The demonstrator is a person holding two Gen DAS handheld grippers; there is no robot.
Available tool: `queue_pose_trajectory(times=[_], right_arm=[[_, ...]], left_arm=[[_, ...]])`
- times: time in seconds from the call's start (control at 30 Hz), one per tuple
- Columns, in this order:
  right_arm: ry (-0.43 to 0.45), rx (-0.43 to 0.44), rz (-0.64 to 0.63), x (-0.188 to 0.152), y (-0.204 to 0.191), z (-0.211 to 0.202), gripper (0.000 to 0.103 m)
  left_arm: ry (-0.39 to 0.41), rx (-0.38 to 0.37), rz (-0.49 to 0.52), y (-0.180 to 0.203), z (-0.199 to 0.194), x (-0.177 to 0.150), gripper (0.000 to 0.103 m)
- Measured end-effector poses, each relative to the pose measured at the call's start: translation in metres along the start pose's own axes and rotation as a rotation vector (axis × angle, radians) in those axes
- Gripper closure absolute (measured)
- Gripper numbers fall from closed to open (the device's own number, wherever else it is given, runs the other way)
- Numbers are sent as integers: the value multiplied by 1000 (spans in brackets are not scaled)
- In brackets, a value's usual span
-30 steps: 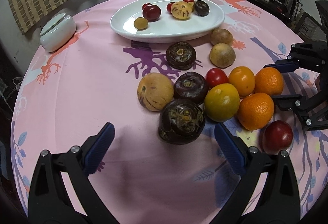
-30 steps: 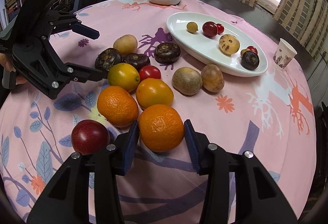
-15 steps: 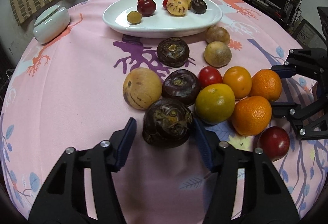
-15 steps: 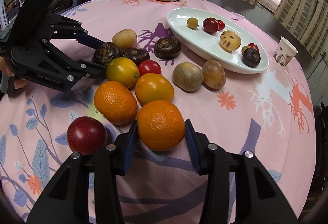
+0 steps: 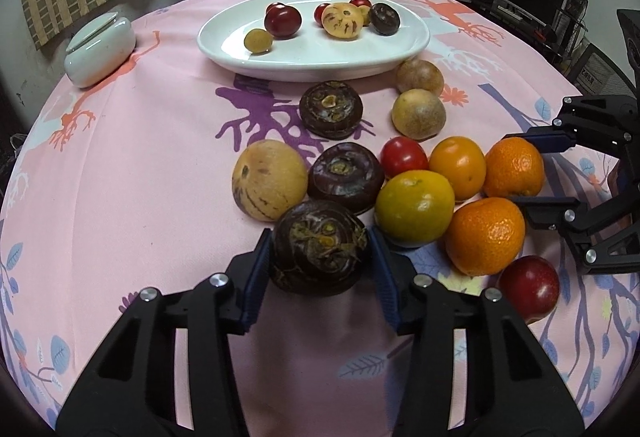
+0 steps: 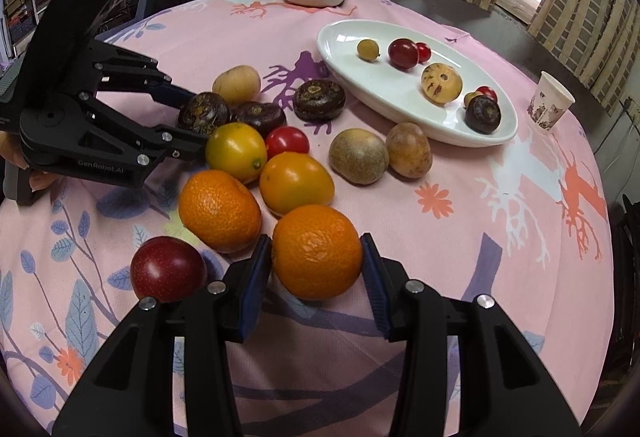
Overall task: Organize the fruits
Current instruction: 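Grasp an orange with the right tool while the left tool grasps a dark purple round fruit, then carry the orange and dark purple fruit over the white plate and open both tools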
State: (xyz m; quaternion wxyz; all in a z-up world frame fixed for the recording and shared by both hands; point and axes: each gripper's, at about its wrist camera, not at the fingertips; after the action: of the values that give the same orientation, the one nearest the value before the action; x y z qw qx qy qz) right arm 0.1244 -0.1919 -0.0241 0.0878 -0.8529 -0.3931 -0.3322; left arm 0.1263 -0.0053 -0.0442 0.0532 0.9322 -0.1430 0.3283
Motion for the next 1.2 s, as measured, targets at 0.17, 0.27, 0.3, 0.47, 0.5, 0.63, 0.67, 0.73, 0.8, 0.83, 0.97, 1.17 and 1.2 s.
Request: queue_pose_trajectory(times=[0.17, 0.27, 0.3, 0.47, 0.5, 0.63, 0.67, 0.73, 0.8, 0.83, 0.97, 1.17, 1.2], right_arm=[[1, -5, 6, 1, 1, -1, 58], [2, -18, 18, 1, 4, -2, 58], [3, -21, 21, 2, 6, -2, 58], [21, -30, 38, 3, 9, -7, 58], [25, -32, 42, 3, 10, -8, 58], [37, -34, 54, 4, 12, -10, 58], [40, -34, 57, 4, 13, -11, 58], [48, -40, 68, 5, 15, -12, 58], [56, -42, 78, 6, 17, -14, 58], [60, -43, 81, 6, 17, -15, 58], [64, -46, 80, 7, 17, -16, 58], [75, -61, 95, 10, 19, -18, 58], [76, -64, 97, 10, 20, -19, 58]], left_arm=[[21, -24, -33, -5, -7, 3, 55], [43, -42, -59, -9, -13, 5, 55], [48, -41, -58, -9, -14, 5, 55], [58, -44, -58, -8, -17, 6, 55], [60, -42, -60, -9, -17, 6, 55], [64, -37, -62, -9, -18, 7, 55], [64, -37, -64, -9, -18, 7, 55], [70, -39, -74, -11, -19, 7, 55], [81, -37, -82, -13, -21, 8, 55], [87, -37, -85, -13, -22, 8, 55], [96, -38, -95, -14, -24, 9, 55], [96, -30, -108, -15, -22, 12, 55], [98, -29, -108, -15, -23, 12, 55]])
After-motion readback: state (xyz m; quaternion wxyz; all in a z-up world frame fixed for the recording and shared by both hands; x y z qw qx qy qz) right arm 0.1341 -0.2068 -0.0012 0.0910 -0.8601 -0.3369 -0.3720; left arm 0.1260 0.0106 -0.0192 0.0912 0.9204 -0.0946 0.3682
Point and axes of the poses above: each gripper's, at about its wrist camera, not at the fingertips, and z roughly the way its jaws point, y to its right, x to its top, and after that the axes turned 4 degrees about y, right-handed
